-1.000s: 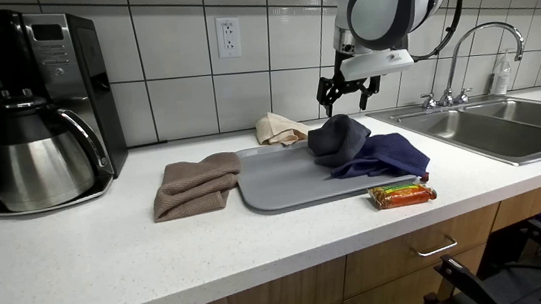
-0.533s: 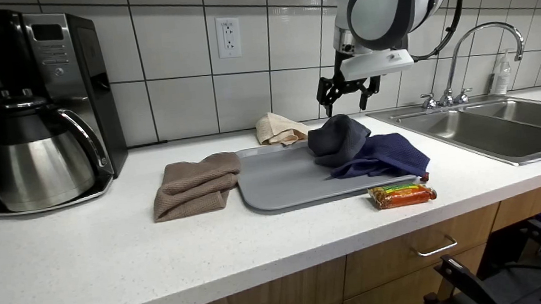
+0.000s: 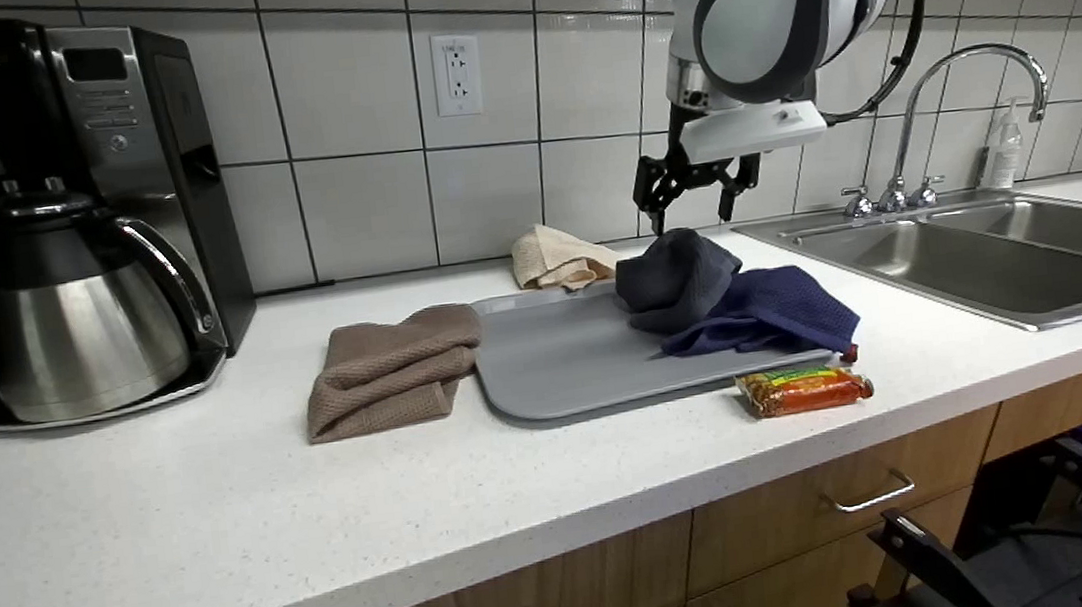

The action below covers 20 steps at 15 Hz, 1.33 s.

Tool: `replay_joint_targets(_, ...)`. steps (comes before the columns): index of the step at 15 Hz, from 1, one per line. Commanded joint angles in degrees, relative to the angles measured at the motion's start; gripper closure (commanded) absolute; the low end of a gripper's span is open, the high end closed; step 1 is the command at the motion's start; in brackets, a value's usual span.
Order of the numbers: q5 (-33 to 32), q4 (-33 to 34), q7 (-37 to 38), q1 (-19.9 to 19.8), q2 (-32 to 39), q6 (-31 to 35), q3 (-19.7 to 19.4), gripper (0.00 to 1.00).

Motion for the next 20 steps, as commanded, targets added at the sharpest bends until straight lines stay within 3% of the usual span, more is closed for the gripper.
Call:
replay_joint_targets(1,1.0,1.6,-0.6,-0.3,0.9,0.6,0.6,0.00)
replay_joint_targets(12,2.0,9.7,-1.8,-0.9,7.2,1.2,2.5,0.00)
replay_joint_targets(20,7.0,17.8,-5.8,-4.0,14.3,2.9,6.9,0.00)
